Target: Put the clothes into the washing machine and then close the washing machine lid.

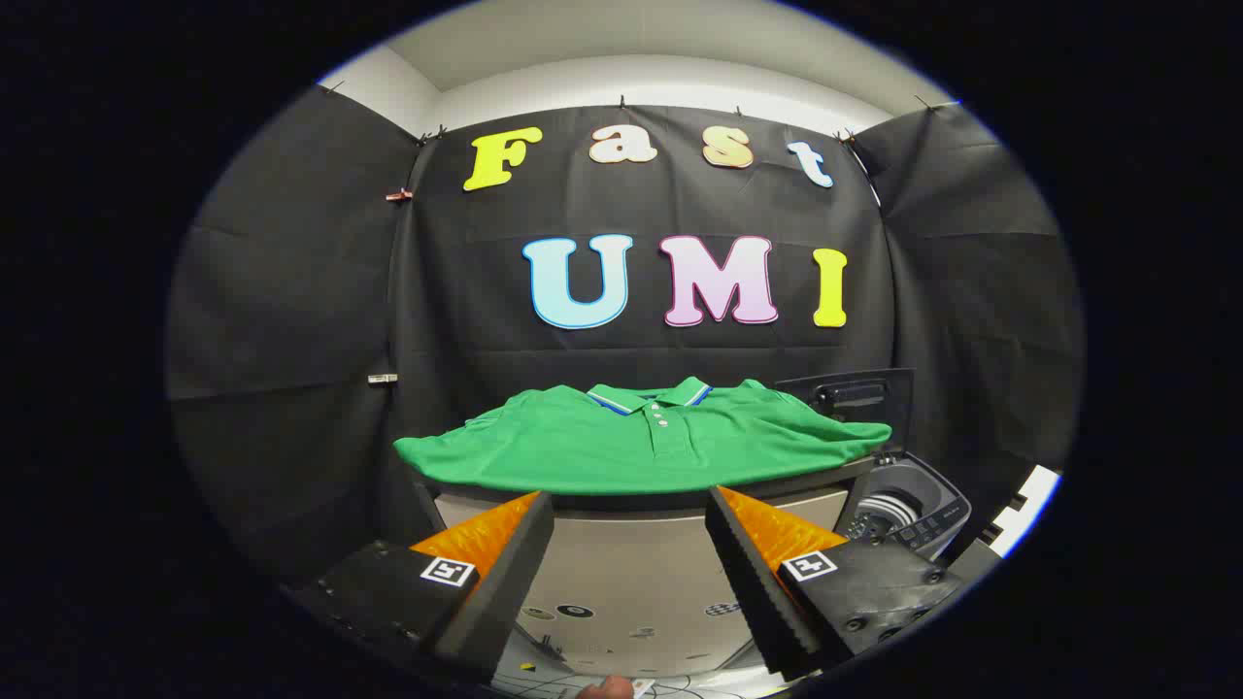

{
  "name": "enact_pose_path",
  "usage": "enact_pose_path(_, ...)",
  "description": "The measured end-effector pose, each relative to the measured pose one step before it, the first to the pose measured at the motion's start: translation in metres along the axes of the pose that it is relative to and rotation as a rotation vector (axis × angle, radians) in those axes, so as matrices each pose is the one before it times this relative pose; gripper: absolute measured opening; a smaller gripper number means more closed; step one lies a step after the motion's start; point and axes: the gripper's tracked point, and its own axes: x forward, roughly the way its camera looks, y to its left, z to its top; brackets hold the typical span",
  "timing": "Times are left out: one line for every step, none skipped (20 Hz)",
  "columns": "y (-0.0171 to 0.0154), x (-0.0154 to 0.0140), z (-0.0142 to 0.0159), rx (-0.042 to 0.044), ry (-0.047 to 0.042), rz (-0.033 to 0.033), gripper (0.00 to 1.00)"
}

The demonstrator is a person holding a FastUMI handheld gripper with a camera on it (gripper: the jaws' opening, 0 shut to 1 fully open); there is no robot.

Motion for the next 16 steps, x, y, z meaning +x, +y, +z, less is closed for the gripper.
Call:
enact_pose_path(-0.00033, -0.00008, -0.00116, -0.00168, -0.00009, -0.00159, 0.99)
enact_pose_path(-0.00074, 0.00105, 0.00046, 0.00003, 0.00165, -0.00083, 0.99)
enact_pose_path(-0.00060, 0.00016, -0.00113, 0.00121, 0.00323, -0.00129, 0.99)
enact_pose_path(-0.00049, -0.00008, -0.00018, 0.00124, -0.00104, 0.00029, 0.99)
enact_pose_path(0.00024, -0.00015, -0.00018, 0.00089, 0.00087, -0.00167, 0.99)
enact_pose_path(-0.00018, 0.00078, -0.00009, 0.00171, -0.00269, 0.00115, 0.99)
enact_pose_path(0.00024, 0.00051, 0.00028, 0.00035, -0.00319, 0.00202, 0.99)
enact_pose_path(0.00102, 0.00101, 0.00121, -0.00180, -0.00333, 0.00113, 0.99)
enact_pose_path(0.00080, 0.00082, -0.00114, -0.00556, 0.00082, 0.00464, 0.99)
enact_pose_path(-0.00004, 0.00081, -0.00045, -0.00739, 0.00219, 0.00068, 0.99)
enact_pose_path(-0.00152, 0.00004, -0.00082, -0.00602, -0.00171, -0.00256, 0.99)
enact_pose_path(-0.00069, 0.00075, 0.00083, -0.00226, -0.00290, -0.00029, 0.99)
enact_pose_path(-0.00091, 0.00055, -0.00003, 0.00048, 0.00167, -0.00250, 0.99)
enact_pose_path(-0.00049, 0.00143, -0.00133, 0.00317, 0.00375, -0.00064, 0.99)
enact_pose_path(0.00033, 0.00119, 0.00042, 0.00256, 0.00171, -0.00252, 0.99)
enact_pose_path(0.00036, 0.00086, -0.00046, 0.00171, 0.00322, -0.00076, 0.99)
